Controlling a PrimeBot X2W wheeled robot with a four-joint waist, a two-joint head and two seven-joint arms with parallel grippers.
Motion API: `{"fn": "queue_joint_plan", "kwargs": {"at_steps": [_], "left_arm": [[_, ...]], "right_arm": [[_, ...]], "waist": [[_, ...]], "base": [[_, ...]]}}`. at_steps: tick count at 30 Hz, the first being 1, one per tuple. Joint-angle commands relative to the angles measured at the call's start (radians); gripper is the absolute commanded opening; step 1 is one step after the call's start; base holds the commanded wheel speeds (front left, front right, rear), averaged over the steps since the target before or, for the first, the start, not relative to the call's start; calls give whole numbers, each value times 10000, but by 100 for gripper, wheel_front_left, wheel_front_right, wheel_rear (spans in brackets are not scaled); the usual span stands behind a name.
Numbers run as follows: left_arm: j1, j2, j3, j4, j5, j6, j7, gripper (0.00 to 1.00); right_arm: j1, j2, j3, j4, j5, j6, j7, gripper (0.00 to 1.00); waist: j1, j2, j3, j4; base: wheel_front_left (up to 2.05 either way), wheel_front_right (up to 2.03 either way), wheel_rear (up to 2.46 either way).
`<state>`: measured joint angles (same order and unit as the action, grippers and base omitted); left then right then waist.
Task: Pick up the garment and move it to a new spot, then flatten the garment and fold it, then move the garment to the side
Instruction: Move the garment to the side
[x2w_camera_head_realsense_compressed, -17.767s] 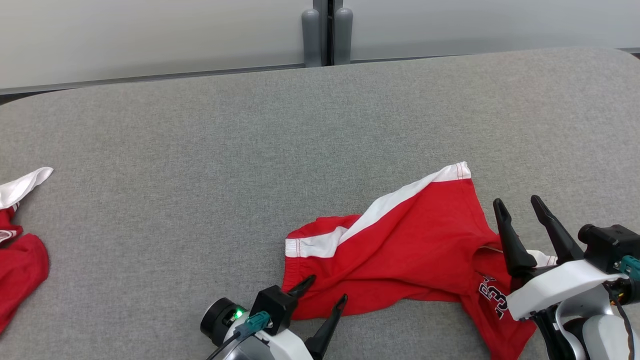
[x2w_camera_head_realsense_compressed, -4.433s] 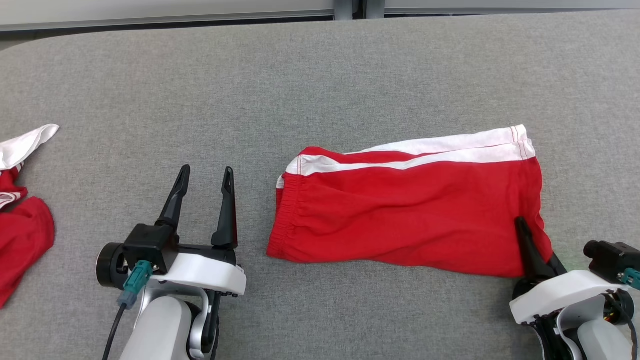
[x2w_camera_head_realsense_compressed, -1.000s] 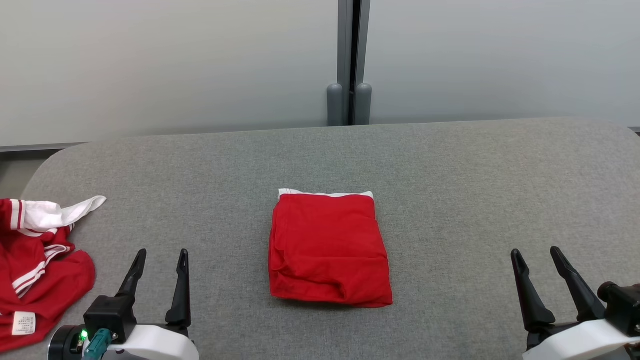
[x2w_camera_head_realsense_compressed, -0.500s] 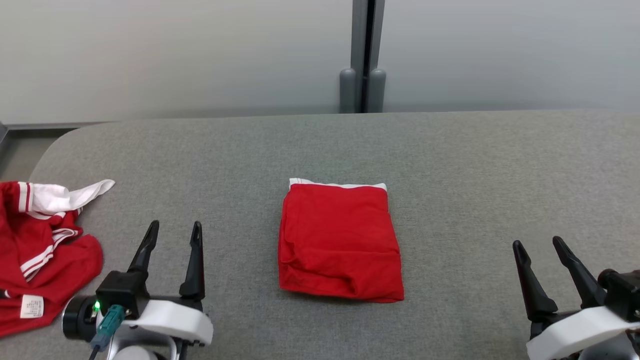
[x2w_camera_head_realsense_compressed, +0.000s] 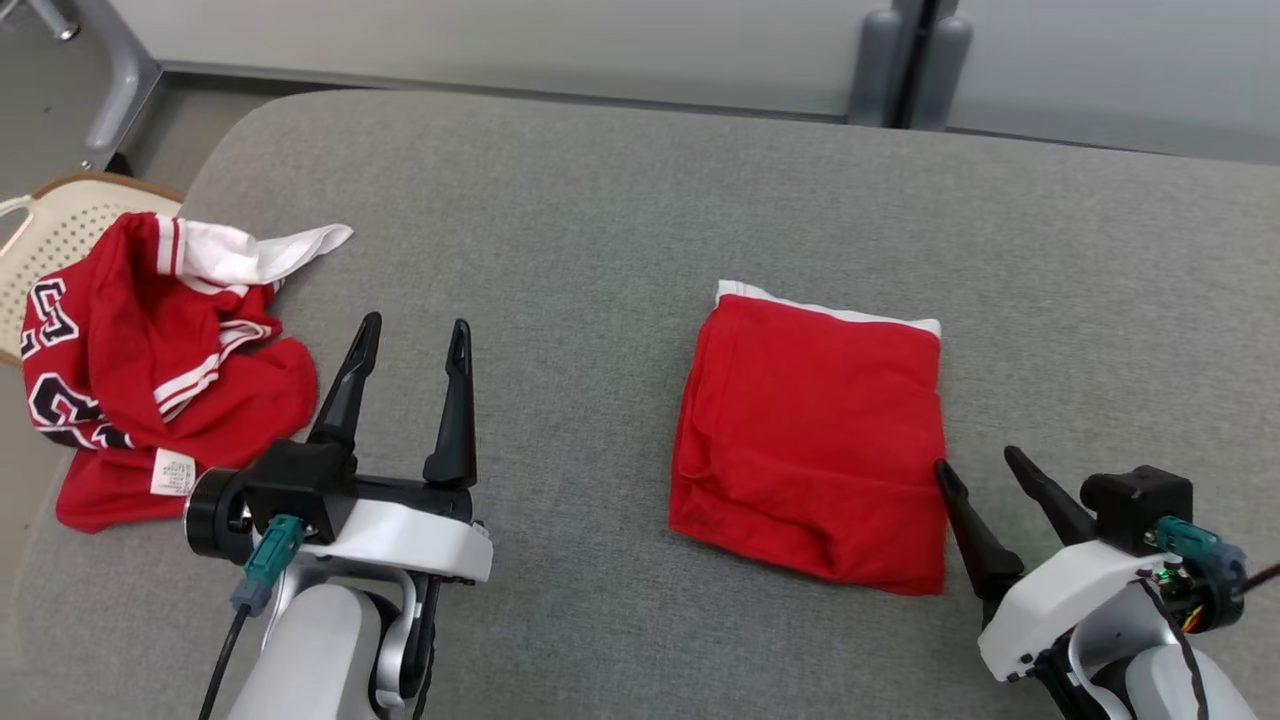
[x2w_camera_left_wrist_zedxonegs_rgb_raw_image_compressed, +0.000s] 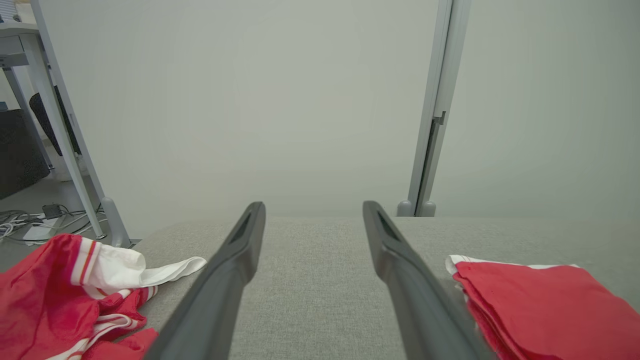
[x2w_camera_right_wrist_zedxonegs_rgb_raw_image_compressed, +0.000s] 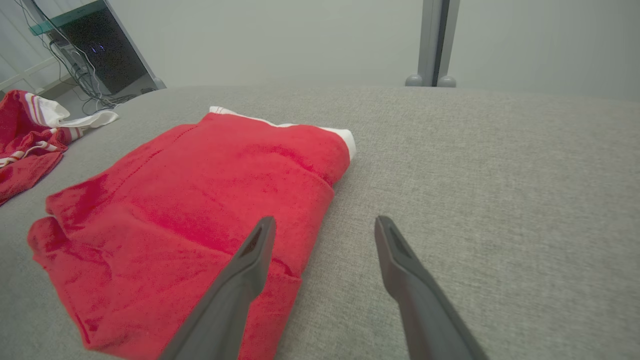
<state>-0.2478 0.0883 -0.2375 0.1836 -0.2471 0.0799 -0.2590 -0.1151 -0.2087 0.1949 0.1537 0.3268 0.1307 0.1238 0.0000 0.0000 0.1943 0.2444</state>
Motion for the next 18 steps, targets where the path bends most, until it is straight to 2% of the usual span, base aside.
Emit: {"fn": "queue_joint_plan", "kwargs": {"at_steps": [1, 6, 7, 8, 9, 18], "left_arm": [[-289, -35, -9, -8, 72, -32, -59, 100], [-481, -184, 29, -214, 140, -71, -65, 100], [-484, -197, 53, -246, 171, -58, -66, 100], [-465, -208, 76, -280, 196, -53, -67, 100], [-451, -222, 80, -329, 208, -66, -68, 100], [-353, -176, 156, -563, 534, -154, -56, 100]], "right_arm": [[-281, 9, 103, 499, 153, 1, 40, 100], [-643, 118, 458, 1613, 471, 1, 250, 100], [-610, 100, 572, 1758, 502, 1, 332, 95], [-579, 102, 679, 1846, 597, 1, 365, 63], [-569, 65, 728, 1906, 646, 1, 362, 0], [-675, -381, 1074, 1868, 674, -22, 156, 0]], "waist": [[0, 0, 506, 532], [0, 0, 677, 707], [0, 0, 682, 702], [0, 0, 692, 679], [0, 0, 706, 656], [0, 0, 731, -111]], "base": [[0, 0, 0], [0, 0, 0], [0, 0, 0], [0, 0, 0], [0, 0, 0], [0, 0, 0]]}}
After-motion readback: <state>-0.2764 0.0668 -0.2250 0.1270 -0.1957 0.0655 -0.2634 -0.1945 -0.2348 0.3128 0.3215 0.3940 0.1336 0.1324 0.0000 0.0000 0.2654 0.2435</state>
